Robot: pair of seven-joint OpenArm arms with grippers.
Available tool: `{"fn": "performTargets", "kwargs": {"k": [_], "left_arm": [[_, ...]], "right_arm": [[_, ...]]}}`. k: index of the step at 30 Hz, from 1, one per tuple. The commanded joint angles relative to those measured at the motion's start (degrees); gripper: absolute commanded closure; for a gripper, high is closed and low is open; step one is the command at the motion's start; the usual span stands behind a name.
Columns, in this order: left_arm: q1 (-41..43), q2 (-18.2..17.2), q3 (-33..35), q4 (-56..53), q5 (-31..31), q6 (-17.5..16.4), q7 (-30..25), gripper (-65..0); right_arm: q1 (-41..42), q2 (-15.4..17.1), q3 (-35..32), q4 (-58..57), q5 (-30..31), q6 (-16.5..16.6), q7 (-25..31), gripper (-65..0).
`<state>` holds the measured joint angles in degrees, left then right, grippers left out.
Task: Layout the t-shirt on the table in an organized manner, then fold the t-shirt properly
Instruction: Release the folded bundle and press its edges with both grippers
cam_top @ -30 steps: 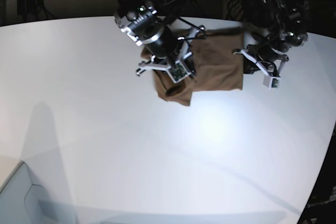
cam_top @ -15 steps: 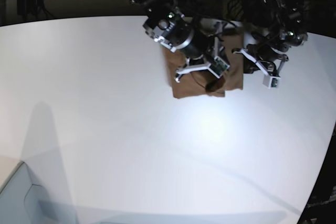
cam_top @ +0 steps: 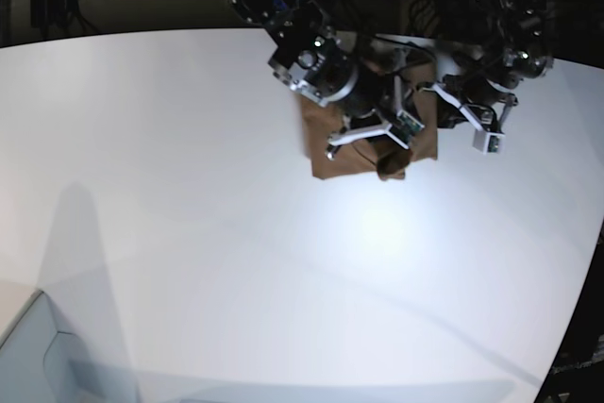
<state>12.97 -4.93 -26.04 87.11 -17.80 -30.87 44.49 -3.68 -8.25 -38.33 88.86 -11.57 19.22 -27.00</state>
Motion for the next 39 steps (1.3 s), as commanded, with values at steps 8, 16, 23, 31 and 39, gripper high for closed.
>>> {"fn": "performTargets", "kwargs": {"k": [8, 16, 23, 31, 39], "left_arm": [[1.0, -0.3, 0.2, -0.3, 3.3, 0.4, 4.5, -0.1], [1.4, -1.6, 0.1, 0.0, 3.2, 0.3, 4.6, -0.1], [4.7, -4.8, -4.2, 5.9, 3.1, 0.2, 4.6, -0.4], [7.0, -5.0, -12.2, 12.9, 3.2, -9.1, 7.2, -0.6], [3.1, 0.5, -13.4, 20.9, 3.1, -9.1, 19.6, -23.7]], "right_arm": [[1.1, -0.7, -0.9, 3.8, 0.7, -0.1, 2.2, -31.8], [-1.2, -0.7, 2.5, 11.8, 0.7, -0.1, 2.1, -39.1], [-5.7, -0.7, 11.5, 16.3, 0.7, -0.1, 2.1, -39.2], [-11.4, -0.7, 19.9, 19.8, 0.7, -0.1, 2.1, -39.3], [-14.8, -0.7, 23.4, 20.9, 0.5, 0.1, 2.1, -39.3]]}}
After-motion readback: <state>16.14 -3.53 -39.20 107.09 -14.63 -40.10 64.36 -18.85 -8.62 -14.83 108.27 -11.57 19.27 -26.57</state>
